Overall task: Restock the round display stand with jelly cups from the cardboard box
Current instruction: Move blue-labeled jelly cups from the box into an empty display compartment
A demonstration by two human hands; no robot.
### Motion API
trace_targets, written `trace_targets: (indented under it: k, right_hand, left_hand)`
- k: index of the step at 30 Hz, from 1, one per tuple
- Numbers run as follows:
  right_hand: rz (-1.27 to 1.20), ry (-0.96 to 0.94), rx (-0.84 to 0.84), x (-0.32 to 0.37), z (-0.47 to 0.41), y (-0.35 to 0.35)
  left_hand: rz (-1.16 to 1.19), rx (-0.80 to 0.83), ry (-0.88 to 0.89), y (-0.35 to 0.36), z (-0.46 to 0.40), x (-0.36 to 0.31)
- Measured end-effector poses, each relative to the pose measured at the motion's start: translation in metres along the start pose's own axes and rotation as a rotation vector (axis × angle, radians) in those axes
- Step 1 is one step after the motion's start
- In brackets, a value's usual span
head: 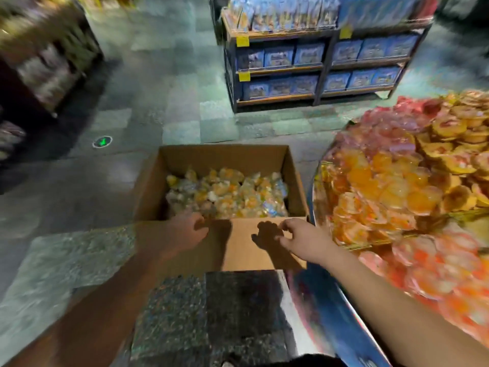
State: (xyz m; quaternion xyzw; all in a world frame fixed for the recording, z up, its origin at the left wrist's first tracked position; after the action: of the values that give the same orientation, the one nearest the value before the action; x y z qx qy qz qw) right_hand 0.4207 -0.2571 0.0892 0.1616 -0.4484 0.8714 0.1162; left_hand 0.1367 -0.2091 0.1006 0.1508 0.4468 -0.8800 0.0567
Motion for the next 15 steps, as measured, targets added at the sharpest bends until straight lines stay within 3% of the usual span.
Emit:
trace_targets:
  k: [7, 15]
  right_hand:
    - [0.047, 0.038, 0.157, 0.018, -0.086, 0.015]
    - [0.011, 0.107, 0.268, -0.015, -0.2, -0.002]
  left_hand:
    - [0.092, 0.038, -0.036, 0.001, -0.04, 0.056]
    - [0.211, 0.127, -0.093, -0.016, -0.137, 0.056]
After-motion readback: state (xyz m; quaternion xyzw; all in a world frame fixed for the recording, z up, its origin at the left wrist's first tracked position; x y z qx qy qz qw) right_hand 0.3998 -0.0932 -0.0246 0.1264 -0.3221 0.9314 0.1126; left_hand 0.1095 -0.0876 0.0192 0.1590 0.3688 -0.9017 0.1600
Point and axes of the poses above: each hand's wrist, its own z-axis away from the middle knuckle, its own y-axis out of the palm, x = y × z, the point moved 2 cm from there along -z, towards the middle knuckle, and after that the axes turned 14 degrees about x, right-handed, at the moved point
